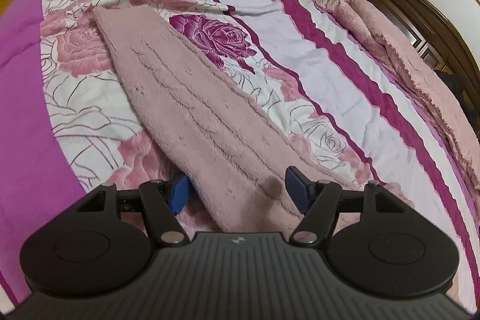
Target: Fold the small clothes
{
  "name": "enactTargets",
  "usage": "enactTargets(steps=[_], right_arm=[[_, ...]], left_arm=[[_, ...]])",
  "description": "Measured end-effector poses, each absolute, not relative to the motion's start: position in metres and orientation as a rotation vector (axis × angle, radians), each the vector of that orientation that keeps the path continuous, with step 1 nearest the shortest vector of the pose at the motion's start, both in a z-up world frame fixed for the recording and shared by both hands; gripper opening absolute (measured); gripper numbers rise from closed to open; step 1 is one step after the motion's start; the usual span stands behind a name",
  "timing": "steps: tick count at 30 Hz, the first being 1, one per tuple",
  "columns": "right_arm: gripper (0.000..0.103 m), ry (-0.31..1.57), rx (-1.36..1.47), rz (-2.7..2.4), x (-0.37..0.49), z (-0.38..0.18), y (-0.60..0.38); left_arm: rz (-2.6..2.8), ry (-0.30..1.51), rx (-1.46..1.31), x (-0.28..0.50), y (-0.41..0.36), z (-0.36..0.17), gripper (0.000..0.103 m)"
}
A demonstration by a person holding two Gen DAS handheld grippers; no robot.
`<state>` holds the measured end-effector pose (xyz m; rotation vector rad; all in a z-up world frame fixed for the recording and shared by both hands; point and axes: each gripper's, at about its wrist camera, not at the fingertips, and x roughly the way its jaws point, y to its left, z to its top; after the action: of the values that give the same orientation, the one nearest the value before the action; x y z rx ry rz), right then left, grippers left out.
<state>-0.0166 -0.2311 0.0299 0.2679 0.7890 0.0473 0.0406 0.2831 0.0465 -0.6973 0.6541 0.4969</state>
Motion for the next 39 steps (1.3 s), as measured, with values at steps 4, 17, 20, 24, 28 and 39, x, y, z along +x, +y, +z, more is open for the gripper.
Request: enactTargets(steps=[4, 17, 20, 24, 28, 39], right_arm=[[0.075, 0.787, 0.259, 0.044, -0.016, 0.029, -0.229], [0.076, 0.777, 0.287, 0.048, -0.018, 0.031, -0.233], [0.076, 0.773, 0.296, 0.049, -0.019, 0.032, -0.234], [0.075, 0.762, 0.315, 0.053, -0.022, 0.035, -0.236], [0.075, 0.751, 0.337, 0.056, -0.025, 0.037, -0.239], [0.075, 0.723, 0.338, 0.056, -0.033, 0.045, -0.242]], left_arm=[[0.502, 0.652, -0.654, 0.048, 0.282, 0.045, 0.071], [0.378, 0.457, -0.541, 0.032, 0.269, 0.080, 0.012], [0.328, 0.396, -0.523, 0.027, 0.257, 0.102, 0.012], [0.221, 0.305, -0.507, 0.021, 0.231, 0.132, 0.011], [0.121, 0.248, -0.436, 0.022, 0.193, 0.163, 0.011], [0.143, 0.504, -0.458, 0.038, 0.168, 0.140, 0.013]])
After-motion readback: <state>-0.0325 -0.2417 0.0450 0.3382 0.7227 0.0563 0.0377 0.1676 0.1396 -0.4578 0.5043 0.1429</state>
